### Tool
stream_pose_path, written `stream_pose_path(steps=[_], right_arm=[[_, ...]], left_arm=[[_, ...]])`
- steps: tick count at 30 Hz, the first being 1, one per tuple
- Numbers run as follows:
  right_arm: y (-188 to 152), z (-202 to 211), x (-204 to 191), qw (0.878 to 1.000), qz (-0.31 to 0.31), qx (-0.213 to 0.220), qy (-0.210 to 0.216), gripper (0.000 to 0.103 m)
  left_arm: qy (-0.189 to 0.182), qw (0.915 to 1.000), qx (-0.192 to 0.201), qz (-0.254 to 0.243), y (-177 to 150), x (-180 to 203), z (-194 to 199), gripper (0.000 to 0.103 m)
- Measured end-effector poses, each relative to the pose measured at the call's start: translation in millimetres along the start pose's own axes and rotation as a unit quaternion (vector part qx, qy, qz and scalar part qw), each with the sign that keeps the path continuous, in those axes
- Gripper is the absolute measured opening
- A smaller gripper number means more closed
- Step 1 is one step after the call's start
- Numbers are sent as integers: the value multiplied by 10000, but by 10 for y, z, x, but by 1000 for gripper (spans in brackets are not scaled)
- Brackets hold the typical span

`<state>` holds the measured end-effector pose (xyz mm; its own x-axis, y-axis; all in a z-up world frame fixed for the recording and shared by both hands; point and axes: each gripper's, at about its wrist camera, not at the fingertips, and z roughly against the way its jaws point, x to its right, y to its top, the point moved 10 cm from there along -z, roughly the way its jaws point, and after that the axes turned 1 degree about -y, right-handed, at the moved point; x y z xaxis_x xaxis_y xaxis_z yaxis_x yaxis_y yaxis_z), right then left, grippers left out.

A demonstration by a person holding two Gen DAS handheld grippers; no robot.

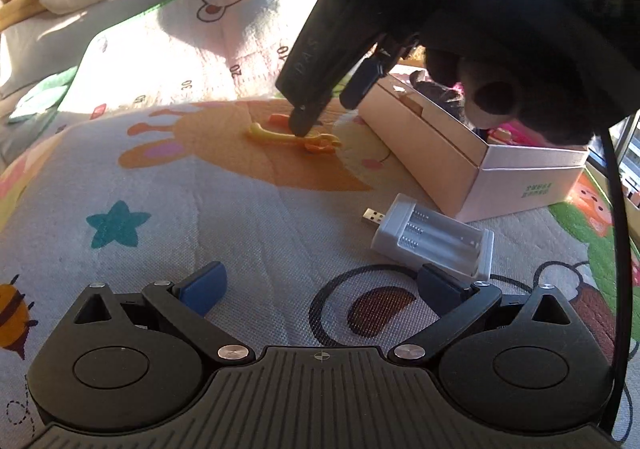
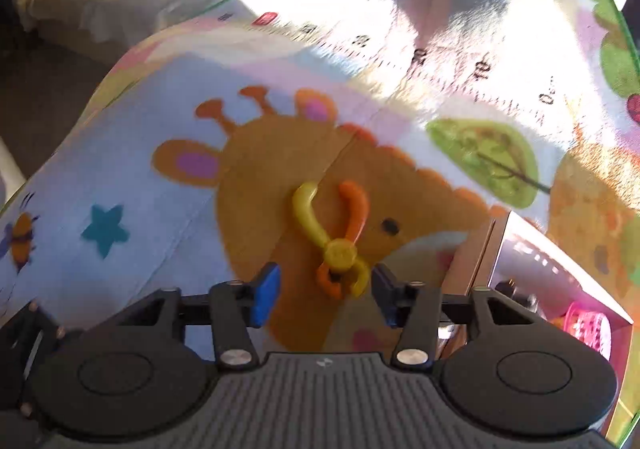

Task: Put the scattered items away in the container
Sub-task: 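Grasp the white battery holder with the right gripper and lift it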

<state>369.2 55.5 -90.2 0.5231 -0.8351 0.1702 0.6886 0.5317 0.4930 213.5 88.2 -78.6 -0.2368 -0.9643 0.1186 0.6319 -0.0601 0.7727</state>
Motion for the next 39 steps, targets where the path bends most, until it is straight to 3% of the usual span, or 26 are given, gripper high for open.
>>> stream_pose_path(steps=[5, 8, 14, 17, 19, 20, 22, 25, 29, 32, 34, 36, 39], right_arm=[[36, -353, 117, 9976, -511, -436, 162, 58], [-44, -328, -15, 9961, -529, -412, 575, 28], [-337, 74, -316, 9950, -259, -193, 950, 27], [-571, 426, -407, 9902, -228, -22, 1377, 27], [-822, 675, -459, 9874, -110, 65, 1576, 9], [-963, 776, -466, 9858, -95, 60, 1674, 6], [-1259, 945, -470, 9836, -25, 68, 1803, 6], [-1661, 1064, -424, 9858, 79, 76, 1674, 6], [-1989, 1141, -219, 9921, -123, 435, 1170, 9], [-2071, 1120, -64, 9934, -254, 911, 650, 39], [-2044, 1064, -23, 9917, -211, 1155, 530, 46], [-1973, 980, -18, 9902, -141, 1302, 478, 61], [-1835, 817, -44, 9889, -63, 1378, 545, 63]], left_arm=[[-69, 9999, 33, 93, 9, -12, 11, 103], [-74, 9999, 42, 94, 12, -9, 21, 103], [-167, 9998, 66, 10, -35, 27, 126, 103], [-354, 9990, 61, -253, -174, 134, 311, 103], [-398, 9982, 70, -446, -272, 201, 454, 103], [-412, 9976, 77, -544, -322, 228, 528, 103], [-460, 9963, 92, -723, -400, 281, 659, 103], [-460, 9942, 105, -966, -455, 373, 777, 103], [-246, 9941, 161, -1039, -350, 424, 777, 103], [-10, 9951, 249, -957, -231, 396, 767, 103], [62, 9960, 325, -829, -166, 357, 771, 103], [139, 9972, 349, -646, -128, 279, 768, 103], [236, 9981, 281, -500, -149, 163, 771, 103]])
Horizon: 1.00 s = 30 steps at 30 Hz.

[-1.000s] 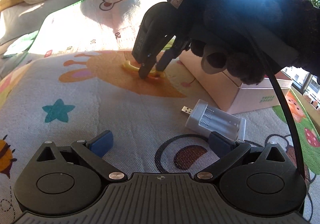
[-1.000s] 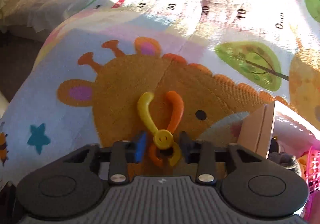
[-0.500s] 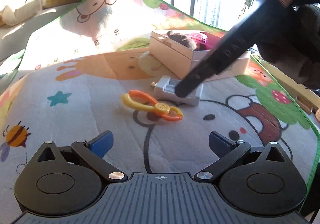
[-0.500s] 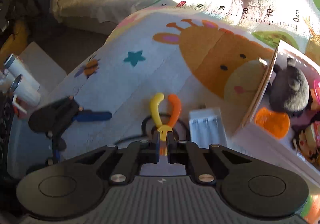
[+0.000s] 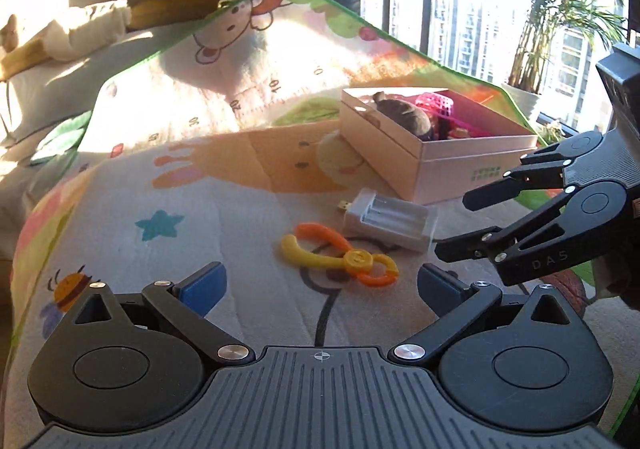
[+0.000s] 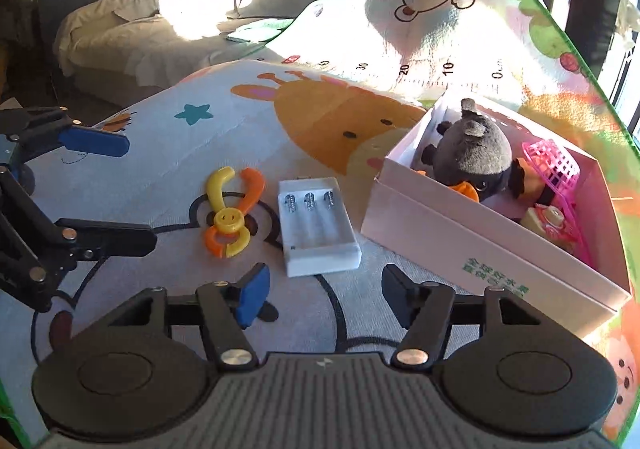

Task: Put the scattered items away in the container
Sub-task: 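Grasp the white battery holder with the right gripper and lift it, then grasp the yellow-orange teether with the left gripper while the right holds the battery holder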

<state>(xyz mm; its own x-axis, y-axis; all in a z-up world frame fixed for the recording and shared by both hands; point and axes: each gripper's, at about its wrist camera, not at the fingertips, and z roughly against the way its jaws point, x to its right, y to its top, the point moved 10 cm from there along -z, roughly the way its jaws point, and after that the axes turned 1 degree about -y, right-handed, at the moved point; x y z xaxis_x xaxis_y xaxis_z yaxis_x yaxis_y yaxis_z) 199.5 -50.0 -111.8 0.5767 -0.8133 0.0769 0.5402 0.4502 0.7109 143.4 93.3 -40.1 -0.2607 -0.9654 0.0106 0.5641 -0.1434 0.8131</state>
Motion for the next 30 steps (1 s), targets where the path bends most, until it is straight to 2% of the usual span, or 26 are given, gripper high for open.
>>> stream_pose_path(steps=[2, 4, 8, 13, 14, 16, 17, 19, 20, 21, 22, 24, 25, 27, 30], right_arm=[[45, -108, -7, 9999, -53, -12, 105, 63], [49, -160, -35, 9996, -103, -73, 253, 47], [-109, 9, -86, 9990, -8, -118, 433, 47], [-541, 462, -6, 9981, 350, -315, 391, 47], [-613, 533, 67, 9981, 496, -327, 169, 47], [-704, 605, 332, 9953, 664, -322, -631, 50], [-729, 617, 504, 9912, 655, -337, -1097, 54], [-754, 643, 884, 9769, 482, -327, -2057, 55], [-757, 662, 1022, 9720, 291, -307, -2312, 56], [-756, 691, 1118, 9732, -47, -251, -2286, 57], [-741, 719, 1147, 9785, -445, -158, -2007, 60], [-696, 769, 1087, 9849, -1156, 74, -1286, 80], [-682, 792, 1038, 9848, -1403, 192, -1009, 84], [-663, 820, 930, 9823, -1708, 397, -664, 85], [-665, 831, 857, 9733, -2140, 697, -454, 86]], left_arm=[[-60, 9999, -103, 35, -42, -53, -8, 103], [-185, 9996, -208, 0, -74, -61, -36, 103], [-271, 9986, -352, -274, -110, -19, -170, 103], [-314, 9985, -443, -53, -55, -59, -398, 103], [-356, 9984, -445, 29, -35, -57, -431, 103], [-465, 9979, -425, 149, 3, -27, -472, 103], [-510, 9977, -412, 178, 20, -4, -485, 103], [-589, 9974, -400, 138, 41, 66, -502, 103], [-622, 9972, -402, 88, 43, 103, -504, 103], [-659, 9970, -413, 12, 41, 145, -506, 103], [-681, 9968, -424, -62, 35, 176, -504, 103], [-672, 9964, -446, -253, 15, 221, -500, 103], [-647, 9963, -458, -319, 6, 221, -501, 103], [-547, 9965, -515, -362, -13, 177, -529, 103], [-524, 9965, -625, -186, -30, 107, -596, 103]])
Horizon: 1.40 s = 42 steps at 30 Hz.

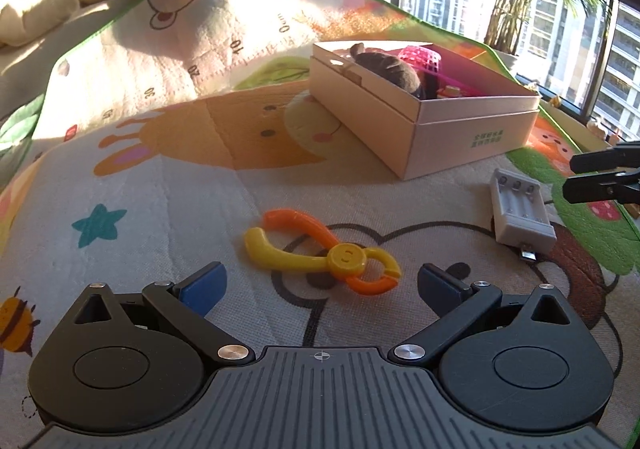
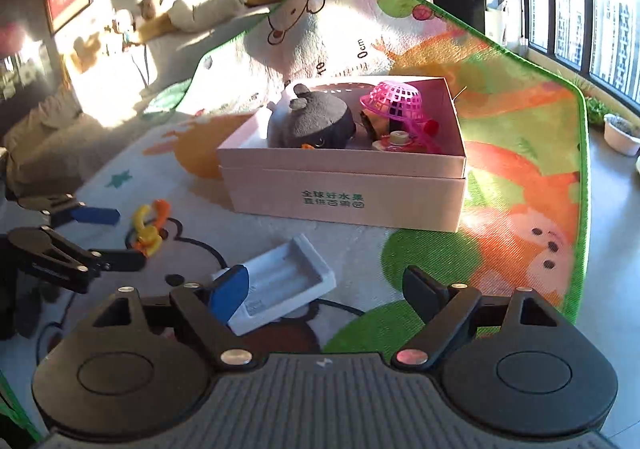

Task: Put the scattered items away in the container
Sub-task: 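Grasp the yellow-orange teether with the left gripper while the right holds the battery holder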

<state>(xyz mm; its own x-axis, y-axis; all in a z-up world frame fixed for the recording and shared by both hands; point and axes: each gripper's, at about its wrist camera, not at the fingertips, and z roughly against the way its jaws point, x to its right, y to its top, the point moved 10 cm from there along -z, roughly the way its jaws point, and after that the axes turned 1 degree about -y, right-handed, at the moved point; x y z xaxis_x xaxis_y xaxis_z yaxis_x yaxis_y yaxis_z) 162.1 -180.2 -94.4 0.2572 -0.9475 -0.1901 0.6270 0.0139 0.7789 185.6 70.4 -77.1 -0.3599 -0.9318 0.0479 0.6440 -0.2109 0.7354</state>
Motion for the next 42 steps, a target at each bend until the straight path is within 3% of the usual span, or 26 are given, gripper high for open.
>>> stream_pose_path(steps=[3, 7, 12, 15, 19, 21, 23, 26, 29, 32, 34, 38, 42], right_arm=[[-47, -19, 103, 9985, -533, 104, -23, 86], [-142, -74, 332, 9952, -938, 87, -254, 87], [-169, -78, 368, 9935, -1095, 207, -247, 89], [-169, -71, 387, 9928, -1145, 251, -227, 89], [-172, -67, 385, 9927, -1162, 271, -188, 91], [-174, -75, 353, 9935, -1085, 261, -205, 94], [-174, -74, 316, 9946, -976, 268, -226, 97], [-169, -55, 264, 9961, -784, 314, -242, 98], [-160, -62, 156, 9985, -474, 254, -103, 98], [-158, -88, -48, 9995, 301, 68, 101, 100], [-178, -108, -213, 9940, 1082, -29, 130, 102], [-252, -217, -490, 9701, 2415, -153, 177, 103], [-215, -368, -565, 9682, 2422, -348, 520, 103]], left_arm=[[-247, 9997, -15, 10, 10, 100, -18, 103], [-1420, 9895, -29, -277, -19, 635, 62, 103], [-1682, 9835, 89, -654, 8, 1054, -8, 103], [-1419, 9877, 132, -642, 47, 1027, -3, 103], [-358, 9969, 347, -602, 118, 672, 72, 103], [33, 9988, 401, -294, 152, 440, 79, 103], [176, 9992, 349, 75, 160, 266, 39, 103], [210, 9989, 195, 384, 155, 157, -48, 103], [46, 9993, 104, 354, 167, 230, -145, 103], [89, 9997, 92, 209, 193, 279, -224, 103], [33, 9996, 135, 235, 209, 280, -220, 103], [56, 9995, 181, 266, 189, 223, -165, 103], [-53, 9993, 173, 314, 158, 192, -116, 103]])
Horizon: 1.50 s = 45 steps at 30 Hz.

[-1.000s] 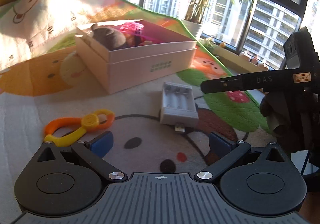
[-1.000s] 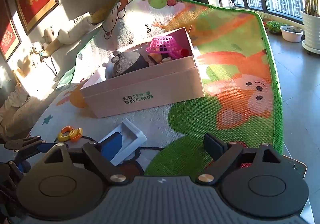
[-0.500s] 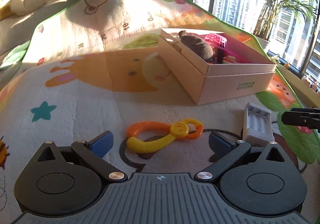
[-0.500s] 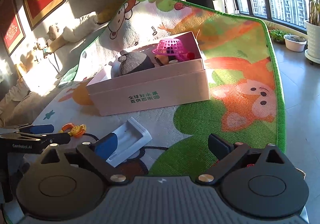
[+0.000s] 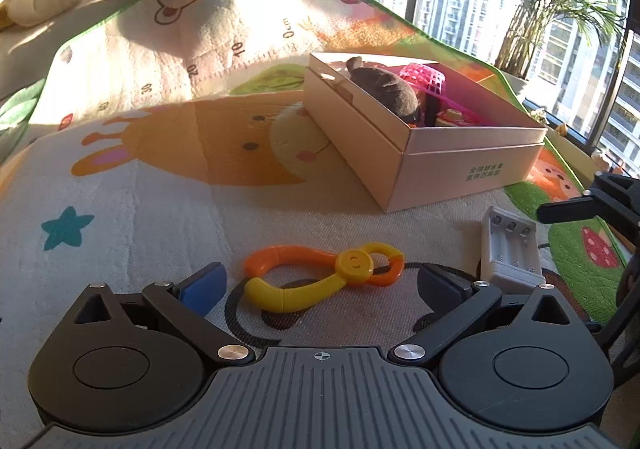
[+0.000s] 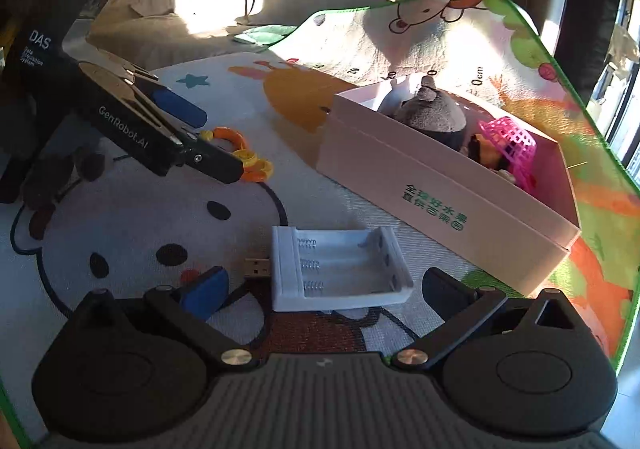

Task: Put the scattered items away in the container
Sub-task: 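Grasp the yellow-orange teether with the left gripper while the right holds the battery holder, then carry the teether and battery holder over the pink box with both grippers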

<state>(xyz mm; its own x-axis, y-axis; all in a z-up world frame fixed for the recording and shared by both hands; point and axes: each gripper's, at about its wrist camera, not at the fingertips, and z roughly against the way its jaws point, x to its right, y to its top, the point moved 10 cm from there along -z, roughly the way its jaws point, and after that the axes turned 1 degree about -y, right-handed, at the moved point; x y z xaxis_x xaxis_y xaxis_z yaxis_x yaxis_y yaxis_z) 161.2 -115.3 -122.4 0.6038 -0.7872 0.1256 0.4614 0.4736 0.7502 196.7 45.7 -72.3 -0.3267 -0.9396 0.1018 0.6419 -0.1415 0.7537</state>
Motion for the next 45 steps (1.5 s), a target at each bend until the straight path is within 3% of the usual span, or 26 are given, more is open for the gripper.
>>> stream_pose_path(steps=[2, 3, 11, 14, 19, 28, 45], right_arm=[[23, -60, 39, 9997, -190, -48, 114, 102], [23, -72, 45, 9994, -272, -68, 202, 93], [-112, 180, -75, 9971, -668, 96, 350, 94], [-148, 239, -65, 9964, -790, 159, 270, 94], [-155, 222, -37, 9958, -885, 125, 173, 94], [-156, 200, -31, 9962, -869, 81, 13, 94], [-184, 144, 18, 9950, -995, -49, -42, 97]], left_arm=[[-38, 10000, -30, -55, -18, 10, -2, 103], [-19, 9999, -52, -87, -25, 12, -14, 103], [91, 9997, -64, -208, 42, 53, -175, 103], [208, 9993, -95, -285, 62, 64, -230, 103], [192, 9998, -27, 31, 95, -2, -225, 103], [519, 9982, -122, -264, 66, 90, -262, 103], [337, 9993, 33, -179, -3, 76, -89, 99]])
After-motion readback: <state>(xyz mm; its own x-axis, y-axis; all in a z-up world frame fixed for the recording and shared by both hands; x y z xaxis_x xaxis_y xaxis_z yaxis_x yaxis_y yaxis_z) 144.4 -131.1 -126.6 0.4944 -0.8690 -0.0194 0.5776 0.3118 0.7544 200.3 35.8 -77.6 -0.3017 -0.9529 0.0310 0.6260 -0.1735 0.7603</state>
